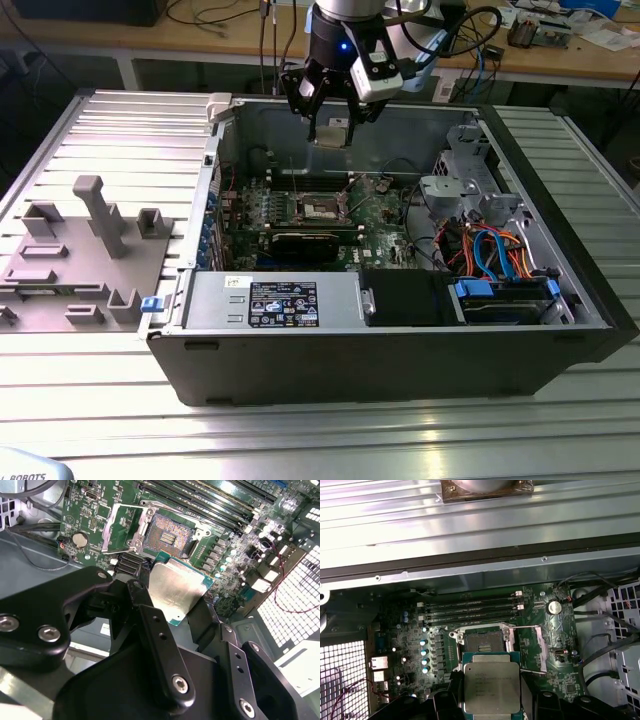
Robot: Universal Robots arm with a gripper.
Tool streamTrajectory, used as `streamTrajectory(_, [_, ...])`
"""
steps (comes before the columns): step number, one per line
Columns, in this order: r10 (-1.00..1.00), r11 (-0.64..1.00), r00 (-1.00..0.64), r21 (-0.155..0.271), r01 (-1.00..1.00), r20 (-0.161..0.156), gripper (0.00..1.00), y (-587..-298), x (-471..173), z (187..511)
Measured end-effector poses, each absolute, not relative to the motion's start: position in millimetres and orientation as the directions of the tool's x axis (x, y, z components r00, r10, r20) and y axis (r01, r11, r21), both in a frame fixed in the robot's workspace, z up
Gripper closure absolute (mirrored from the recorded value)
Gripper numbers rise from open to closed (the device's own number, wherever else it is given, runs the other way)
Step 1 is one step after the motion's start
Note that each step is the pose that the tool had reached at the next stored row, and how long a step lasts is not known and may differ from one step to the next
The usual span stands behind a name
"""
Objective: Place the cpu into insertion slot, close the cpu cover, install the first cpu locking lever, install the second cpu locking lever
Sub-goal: 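Place the cpu into insertion slot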
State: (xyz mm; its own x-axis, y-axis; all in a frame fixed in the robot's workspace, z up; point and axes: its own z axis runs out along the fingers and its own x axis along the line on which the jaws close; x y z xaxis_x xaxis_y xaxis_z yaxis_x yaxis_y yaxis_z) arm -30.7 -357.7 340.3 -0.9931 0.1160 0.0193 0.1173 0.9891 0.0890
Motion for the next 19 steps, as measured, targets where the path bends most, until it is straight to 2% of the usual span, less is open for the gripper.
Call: streamTrajectory(19, [0.13,0.987,-0.991,0.089,0.131,0.019,0.46,-357.7,-30.8,340.1])
